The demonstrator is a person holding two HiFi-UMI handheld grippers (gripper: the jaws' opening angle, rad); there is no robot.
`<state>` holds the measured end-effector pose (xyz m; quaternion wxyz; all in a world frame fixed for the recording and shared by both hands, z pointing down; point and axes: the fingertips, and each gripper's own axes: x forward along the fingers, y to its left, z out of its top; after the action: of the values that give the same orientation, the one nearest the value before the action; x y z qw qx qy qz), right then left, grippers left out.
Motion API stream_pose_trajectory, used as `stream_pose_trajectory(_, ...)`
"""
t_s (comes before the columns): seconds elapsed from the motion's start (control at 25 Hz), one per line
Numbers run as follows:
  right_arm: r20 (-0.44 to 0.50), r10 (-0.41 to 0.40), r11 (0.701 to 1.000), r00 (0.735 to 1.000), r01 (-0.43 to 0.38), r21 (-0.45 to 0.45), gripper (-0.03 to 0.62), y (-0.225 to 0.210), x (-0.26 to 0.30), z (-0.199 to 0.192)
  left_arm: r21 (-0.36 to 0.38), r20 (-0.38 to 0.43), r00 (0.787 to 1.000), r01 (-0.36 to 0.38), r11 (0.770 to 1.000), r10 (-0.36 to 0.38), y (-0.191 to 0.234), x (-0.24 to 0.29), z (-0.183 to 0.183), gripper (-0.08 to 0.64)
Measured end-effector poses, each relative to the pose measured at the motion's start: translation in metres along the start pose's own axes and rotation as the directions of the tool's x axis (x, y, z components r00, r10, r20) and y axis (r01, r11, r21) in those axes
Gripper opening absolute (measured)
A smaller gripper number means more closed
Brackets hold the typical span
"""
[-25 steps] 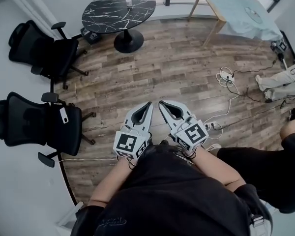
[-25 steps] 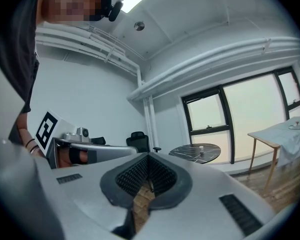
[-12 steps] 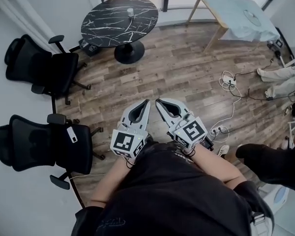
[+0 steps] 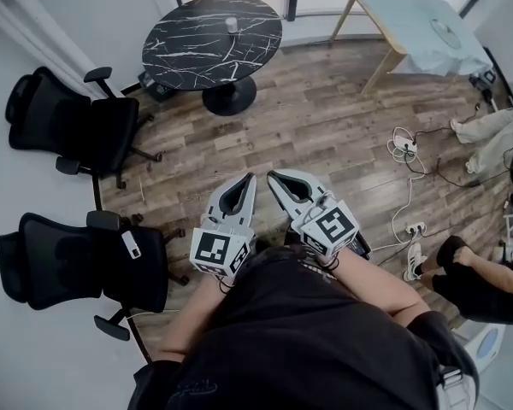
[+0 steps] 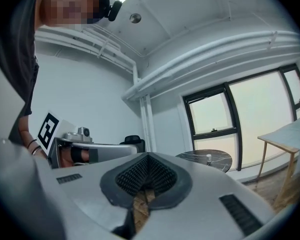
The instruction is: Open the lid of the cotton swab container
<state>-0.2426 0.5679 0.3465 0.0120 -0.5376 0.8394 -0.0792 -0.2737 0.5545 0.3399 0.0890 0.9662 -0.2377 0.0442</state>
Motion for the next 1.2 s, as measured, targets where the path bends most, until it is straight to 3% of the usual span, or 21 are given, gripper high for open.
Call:
stream_pose_trajectory(0.36,0.006,0.076,0.997,0.997,-0.076,-0.02,0.02,-0.063,0.036,0.017,0.002,0.012,0.997,-0.077,0.997,0.077,0.028,0.064,0.013,0.006)
stream_pose_trajectory(0.6,0.0,0.099,0.995,0.995,-0.099,-0.025,0.02,-0.137,0.042,0.029,-0.01,0.017,0.994,-0.104,0.995,0.104,0.031,0.136,0.021,0.006)
stream_pose_trajectory(0.96,0.001,0.097,0.995,0.995,-0.097,0.007,0.02,-0.248,0.02,0.041,-0.017,0.039,0.995,-0.086,0.996,0.087,-0.001,0.242,0.032,0.006)
stream_pose_trajectory(1.2,0.002,0.082,0.997,0.997,-0.082,0.005,0.02,-0.285,0.007,0.039,-0.032,0.007,0.998,-0.064,0.997,0.064,-0.011,0.281,0.022,0.006)
